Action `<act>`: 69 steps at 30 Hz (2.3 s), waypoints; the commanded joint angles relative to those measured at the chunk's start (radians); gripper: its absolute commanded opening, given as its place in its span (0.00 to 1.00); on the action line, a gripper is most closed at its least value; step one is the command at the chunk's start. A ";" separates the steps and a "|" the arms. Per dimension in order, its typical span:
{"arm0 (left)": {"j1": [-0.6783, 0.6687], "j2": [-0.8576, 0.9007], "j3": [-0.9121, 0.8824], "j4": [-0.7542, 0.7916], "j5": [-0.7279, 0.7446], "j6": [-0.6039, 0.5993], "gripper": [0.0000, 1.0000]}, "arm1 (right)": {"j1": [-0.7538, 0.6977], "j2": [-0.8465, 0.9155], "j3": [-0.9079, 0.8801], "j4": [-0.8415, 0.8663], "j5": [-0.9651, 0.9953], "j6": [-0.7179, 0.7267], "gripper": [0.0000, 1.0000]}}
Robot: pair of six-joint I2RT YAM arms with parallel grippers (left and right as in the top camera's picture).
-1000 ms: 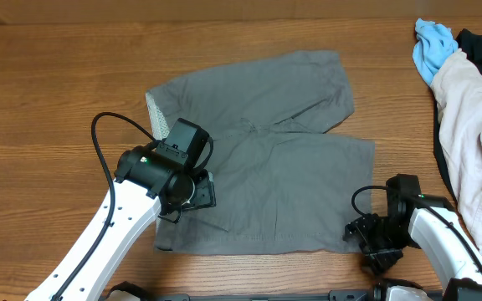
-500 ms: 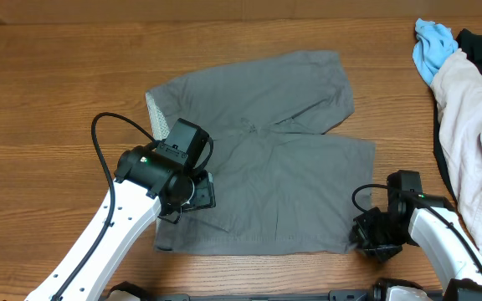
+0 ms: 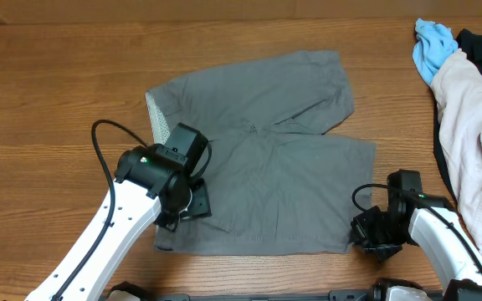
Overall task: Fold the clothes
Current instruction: 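Grasp the lower hems of both legs with left and right grippers, then lift both leg hems and fold them up toward the waistband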
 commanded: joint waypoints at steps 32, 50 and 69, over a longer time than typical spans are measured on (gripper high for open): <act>0.020 -0.002 -0.398 0.187 -0.078 -0.735 0.71 | -0.005 -0.003 -0.006 0.008 0.050 -0.007 0.20; 0.066 -0.001 -0.522 0.364 -0.056 -0.647 0.70 | -0.005 -0.003 -0.006 0.012 0.049 -0.006 0.21; 0.066 0.005 -0.552 0.451 -0.076 -0.637 0.66 | -0.005 -0.003 -0.006 0.020 0.044 -0.006 0.23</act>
